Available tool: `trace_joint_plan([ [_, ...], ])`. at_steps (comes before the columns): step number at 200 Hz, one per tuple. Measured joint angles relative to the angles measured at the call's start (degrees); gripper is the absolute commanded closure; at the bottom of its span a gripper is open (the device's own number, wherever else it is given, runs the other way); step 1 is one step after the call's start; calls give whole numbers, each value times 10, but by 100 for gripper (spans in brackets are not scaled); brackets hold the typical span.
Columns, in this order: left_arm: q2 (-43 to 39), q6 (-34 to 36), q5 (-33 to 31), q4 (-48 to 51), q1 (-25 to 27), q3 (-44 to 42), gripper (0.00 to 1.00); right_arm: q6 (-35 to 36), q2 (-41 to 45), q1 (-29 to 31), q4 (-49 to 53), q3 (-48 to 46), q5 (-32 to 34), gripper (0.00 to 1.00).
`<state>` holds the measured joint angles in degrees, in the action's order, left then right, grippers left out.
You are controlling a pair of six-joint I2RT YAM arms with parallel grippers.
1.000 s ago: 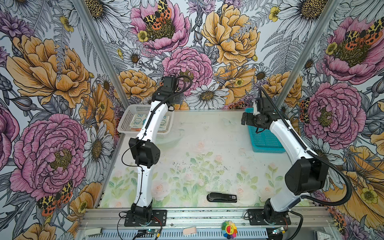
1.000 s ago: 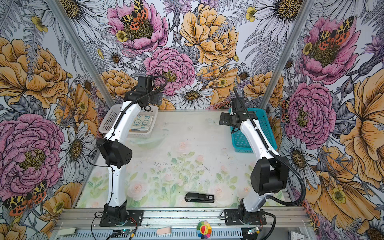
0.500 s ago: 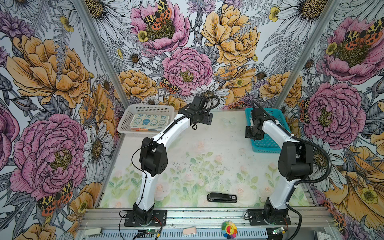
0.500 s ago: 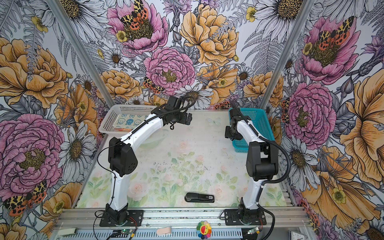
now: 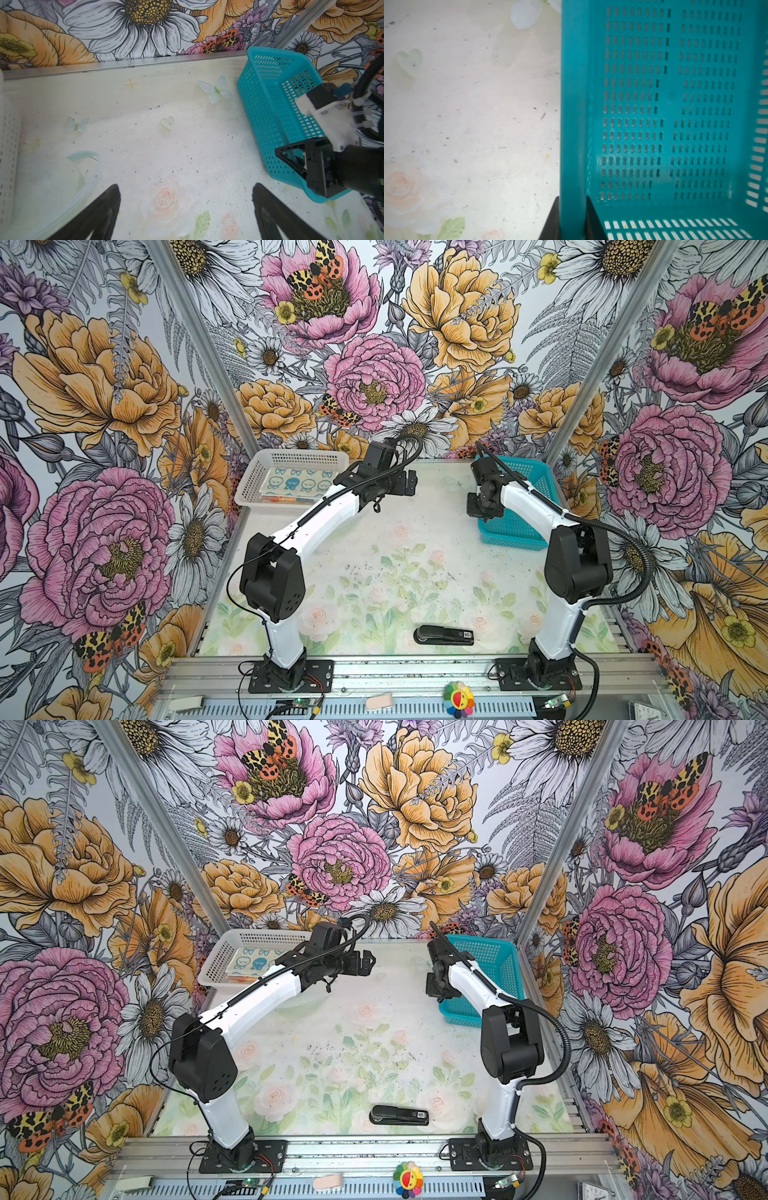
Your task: Fold and stack the towels
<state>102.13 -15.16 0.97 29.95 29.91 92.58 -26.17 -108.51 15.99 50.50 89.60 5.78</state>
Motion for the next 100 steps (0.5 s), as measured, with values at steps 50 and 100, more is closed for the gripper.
trace_joint_plan([
  [50,-77,-21,2,-23,-64,-97,1,-77,-73,100,5,111,-4,97],
  [100,-146,-34,4,-34,-96,-148,1,-125,-170,158,14,213,13,95],
])
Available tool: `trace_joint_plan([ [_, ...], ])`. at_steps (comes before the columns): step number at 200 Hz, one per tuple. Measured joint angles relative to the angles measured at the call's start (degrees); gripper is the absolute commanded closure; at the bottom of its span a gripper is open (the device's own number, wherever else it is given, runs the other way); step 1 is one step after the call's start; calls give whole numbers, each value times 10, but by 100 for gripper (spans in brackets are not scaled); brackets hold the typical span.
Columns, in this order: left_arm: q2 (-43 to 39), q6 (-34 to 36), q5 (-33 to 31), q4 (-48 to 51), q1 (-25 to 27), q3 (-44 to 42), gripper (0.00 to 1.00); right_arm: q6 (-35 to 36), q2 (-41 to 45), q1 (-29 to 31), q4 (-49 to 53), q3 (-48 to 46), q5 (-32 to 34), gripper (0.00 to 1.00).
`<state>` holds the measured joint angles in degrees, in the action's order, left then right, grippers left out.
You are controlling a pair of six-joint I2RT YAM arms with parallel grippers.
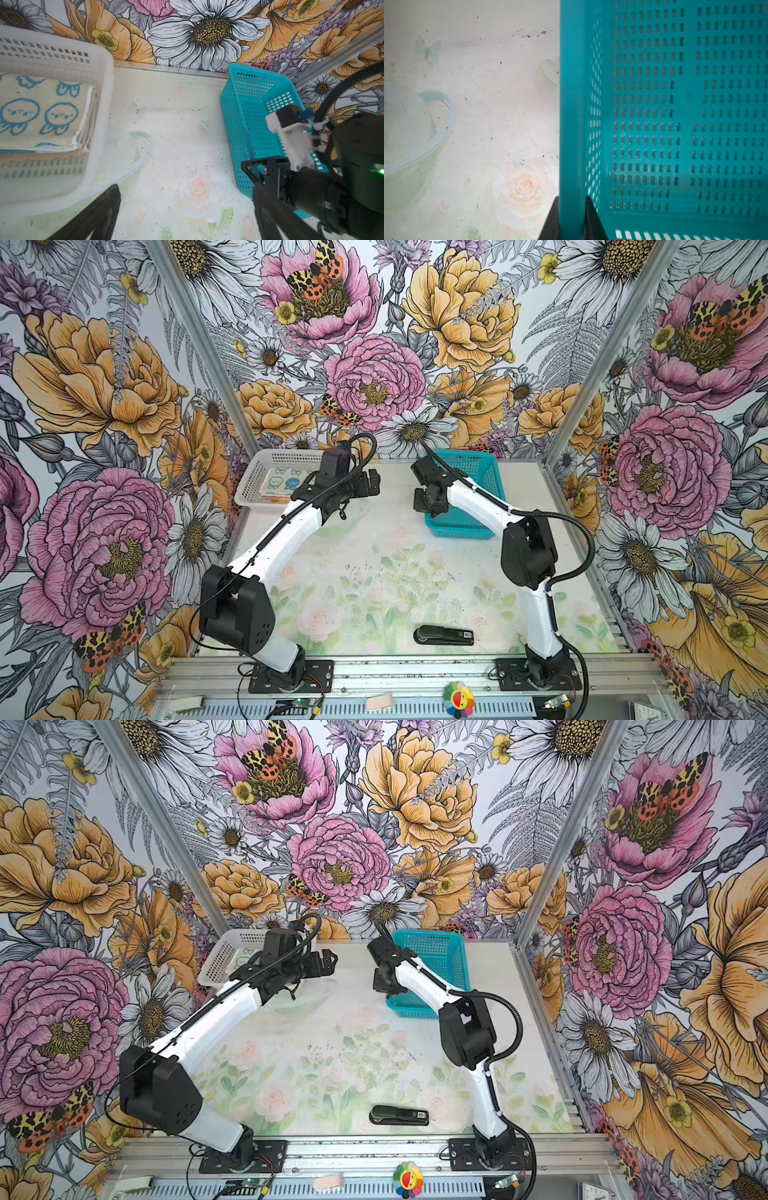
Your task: Fold and stack the towels
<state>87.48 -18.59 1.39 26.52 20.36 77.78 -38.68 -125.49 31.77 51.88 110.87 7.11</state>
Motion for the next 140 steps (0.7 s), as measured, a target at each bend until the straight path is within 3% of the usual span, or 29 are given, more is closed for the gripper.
trace_joint_plan([
  [26,-17,-6,0,-3,-7,-17,1,-8,-13,10,6,24,5,90],
  [62,-23,-10,0,-3,-12,-33,1,-7,-14,12,4,27,-8,73],
  [96,-26,-10,0,-3,-12,-35,1,-2,-11,13,-20,26,-47,40],
  [118,-40,-7,-6,-3,-12,-38,1,15,9,13,-27,7,-50,12],
  [123,-45,-5,-9,-3,-12,-40,1,15,18,13,-28,1,-50,2],
  [140,-65,9,-27,-6,-17,-50,1,32,57,8,-30,-23,-47,1],
])
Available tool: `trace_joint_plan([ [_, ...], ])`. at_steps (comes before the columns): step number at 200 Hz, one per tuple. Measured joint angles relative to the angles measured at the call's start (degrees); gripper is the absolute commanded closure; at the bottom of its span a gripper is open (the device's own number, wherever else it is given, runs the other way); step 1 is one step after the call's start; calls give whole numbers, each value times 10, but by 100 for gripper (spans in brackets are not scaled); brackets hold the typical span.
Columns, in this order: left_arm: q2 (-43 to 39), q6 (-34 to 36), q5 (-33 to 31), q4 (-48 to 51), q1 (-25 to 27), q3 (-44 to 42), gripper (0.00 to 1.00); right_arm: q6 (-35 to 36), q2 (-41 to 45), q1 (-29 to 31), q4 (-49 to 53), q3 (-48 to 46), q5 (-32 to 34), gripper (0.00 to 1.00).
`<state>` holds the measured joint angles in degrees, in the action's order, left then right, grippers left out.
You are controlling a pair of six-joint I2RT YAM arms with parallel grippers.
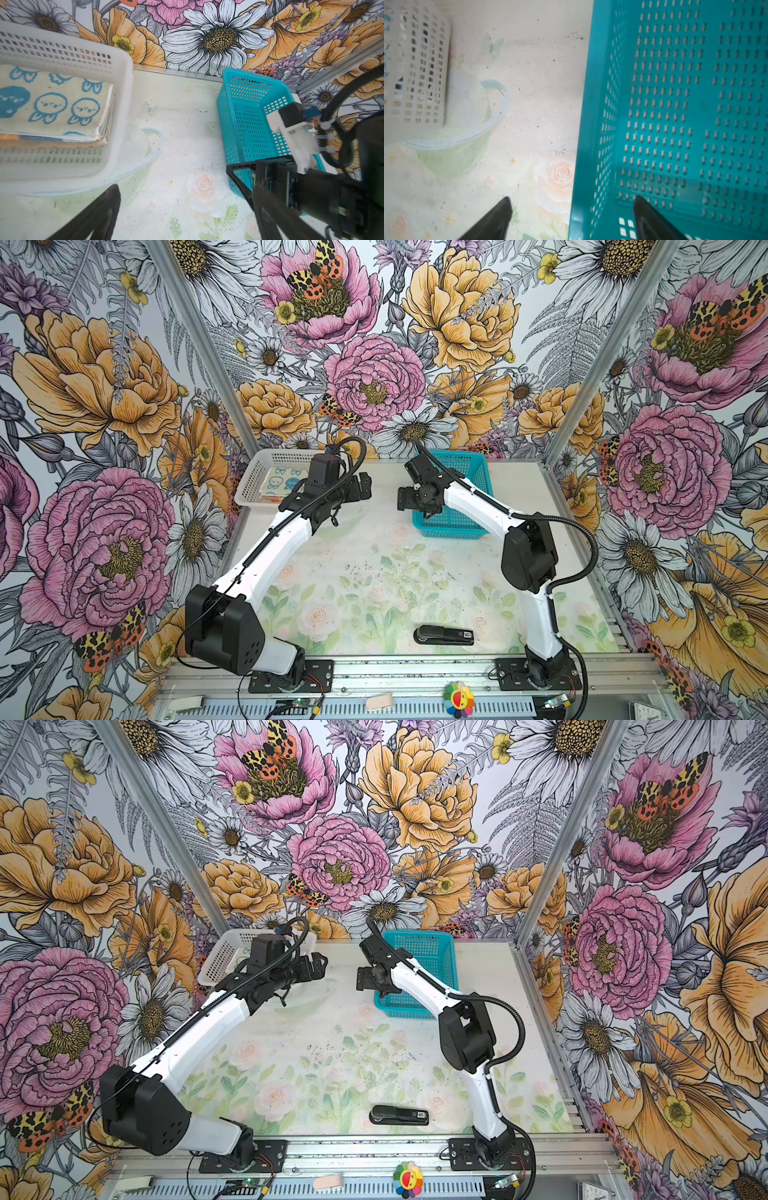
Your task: Fold and stack the towels
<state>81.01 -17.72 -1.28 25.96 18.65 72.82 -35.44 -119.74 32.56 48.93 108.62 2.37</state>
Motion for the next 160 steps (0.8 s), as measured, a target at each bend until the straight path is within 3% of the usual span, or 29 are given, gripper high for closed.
trace_joint_plan([
  [34,-65,45,-67,-64,-24,-77,1,34,121,-56,-7,-67,11,1],
  [70,-133,94,-171,-170,-57,-203,1,73,253,-192,-40,-169,50,1],
  [106,-153,123,-270,-288,-84,-338,1,95,343,-322,-125,-352,83,1],
  [128,-143,142,-312,-358,-92,-408,1,113,382,-343,-189,-466,104,1],
  [160,-89,147,-315,-457,-130,-449,1,153,428,-342,-313,-608,127,1],
])
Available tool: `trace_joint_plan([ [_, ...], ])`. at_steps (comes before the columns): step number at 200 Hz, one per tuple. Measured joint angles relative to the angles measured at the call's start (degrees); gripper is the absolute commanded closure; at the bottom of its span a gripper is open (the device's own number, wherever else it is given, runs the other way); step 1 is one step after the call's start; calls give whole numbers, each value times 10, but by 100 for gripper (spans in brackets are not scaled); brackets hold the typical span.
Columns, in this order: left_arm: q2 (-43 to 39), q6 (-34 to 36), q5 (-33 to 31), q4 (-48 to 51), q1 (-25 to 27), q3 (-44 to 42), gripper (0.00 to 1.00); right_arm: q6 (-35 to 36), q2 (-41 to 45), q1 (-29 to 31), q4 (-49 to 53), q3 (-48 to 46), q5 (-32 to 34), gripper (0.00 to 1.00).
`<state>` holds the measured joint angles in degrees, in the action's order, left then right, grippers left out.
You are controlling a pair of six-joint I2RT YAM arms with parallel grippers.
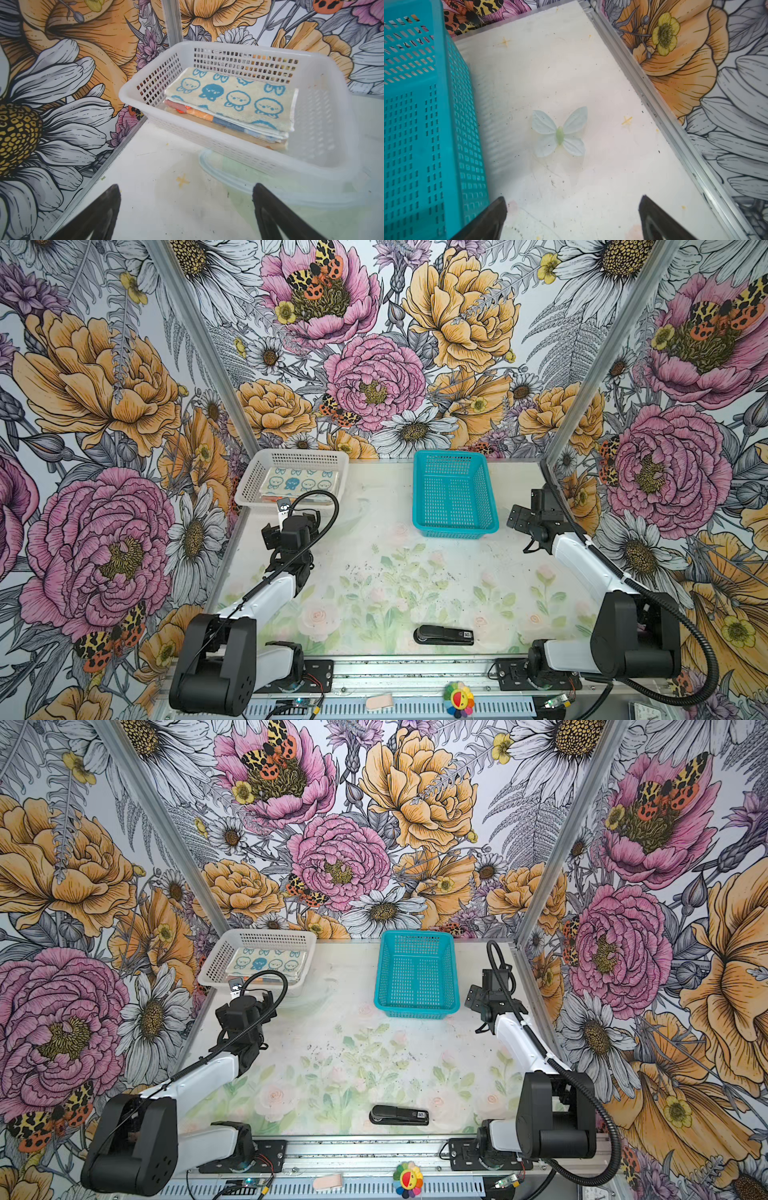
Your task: Fold and stack the towels
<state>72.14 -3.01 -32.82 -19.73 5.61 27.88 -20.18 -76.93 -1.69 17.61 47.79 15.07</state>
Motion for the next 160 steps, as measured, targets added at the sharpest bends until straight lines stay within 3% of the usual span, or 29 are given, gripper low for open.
trace_joint_plan([
  [61,67,31,51,-143,-14,-46,1,69,32,0,-303,-225,47,1],
  [90,75,34,101,-210,-24,-54,1,87,5,0,-421,-249,36,0],
  [114,150,34,145,-337,-39,-92,1,102,-29,0,-525,-254,11,1],
  [136,174,34,180,-336,-44,-102,1,118,-87,0,-625,-265,-21,1],
  [160,174,34,214,-330,-52,-74,1,125,-110,0,-663,-287,-43,1],
])
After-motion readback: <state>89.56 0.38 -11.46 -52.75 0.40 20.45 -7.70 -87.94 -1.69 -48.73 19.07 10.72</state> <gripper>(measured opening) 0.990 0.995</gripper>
